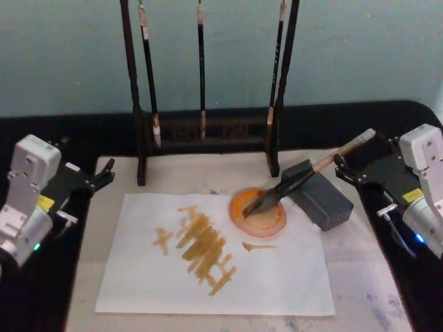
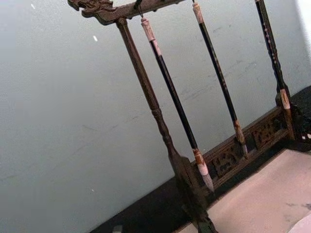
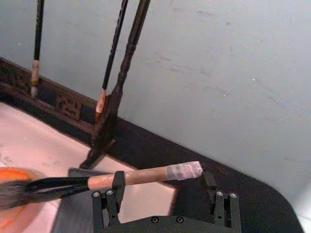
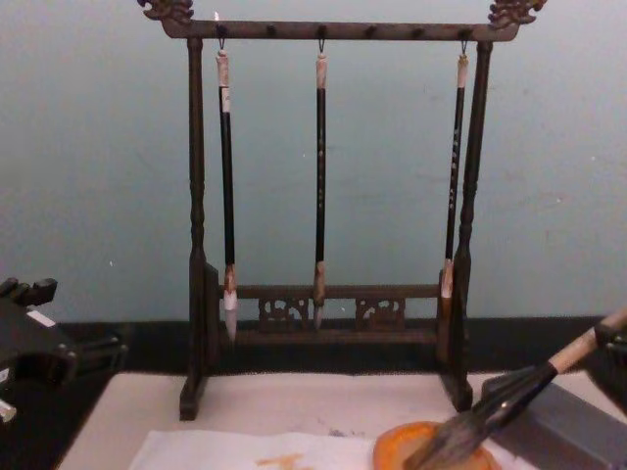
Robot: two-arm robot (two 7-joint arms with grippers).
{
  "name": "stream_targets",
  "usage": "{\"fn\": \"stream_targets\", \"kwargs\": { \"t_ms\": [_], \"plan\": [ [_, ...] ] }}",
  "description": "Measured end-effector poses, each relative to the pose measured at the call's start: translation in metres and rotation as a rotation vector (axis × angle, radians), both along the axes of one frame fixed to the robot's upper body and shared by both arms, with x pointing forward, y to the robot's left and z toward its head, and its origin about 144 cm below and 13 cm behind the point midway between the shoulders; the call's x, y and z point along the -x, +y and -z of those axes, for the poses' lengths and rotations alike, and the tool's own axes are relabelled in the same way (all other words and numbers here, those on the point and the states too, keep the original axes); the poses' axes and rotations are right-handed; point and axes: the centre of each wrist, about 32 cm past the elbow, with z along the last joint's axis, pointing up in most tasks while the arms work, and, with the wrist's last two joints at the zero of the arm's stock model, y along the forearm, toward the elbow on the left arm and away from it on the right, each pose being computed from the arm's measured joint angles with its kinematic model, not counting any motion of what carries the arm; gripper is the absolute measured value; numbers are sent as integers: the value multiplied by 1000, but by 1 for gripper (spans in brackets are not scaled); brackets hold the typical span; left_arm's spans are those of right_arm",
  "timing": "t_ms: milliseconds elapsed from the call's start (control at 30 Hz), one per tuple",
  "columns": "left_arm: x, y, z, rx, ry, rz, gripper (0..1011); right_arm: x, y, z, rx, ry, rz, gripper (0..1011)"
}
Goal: Pick up the brush from the inkstone, write on the paper, then place the brush back to its original position.
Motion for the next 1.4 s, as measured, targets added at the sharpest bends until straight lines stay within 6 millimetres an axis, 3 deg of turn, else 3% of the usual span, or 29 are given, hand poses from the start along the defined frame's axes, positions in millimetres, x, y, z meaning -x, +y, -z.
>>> {"fn": "stream_targets", "kwargs": {
  "t_ms": [733,1033,1400],
  "plan": [
    [0,0,0,0,0,0,1010,23,12,-13,-320,156,5,1000],
    [0,0,0,0,0,0,1010,30,11,-11,-389,189,17,1000],
    [0,0,0,0,0,0,1009,33,6,-4,-632,292,51,1000]
  ]
}}
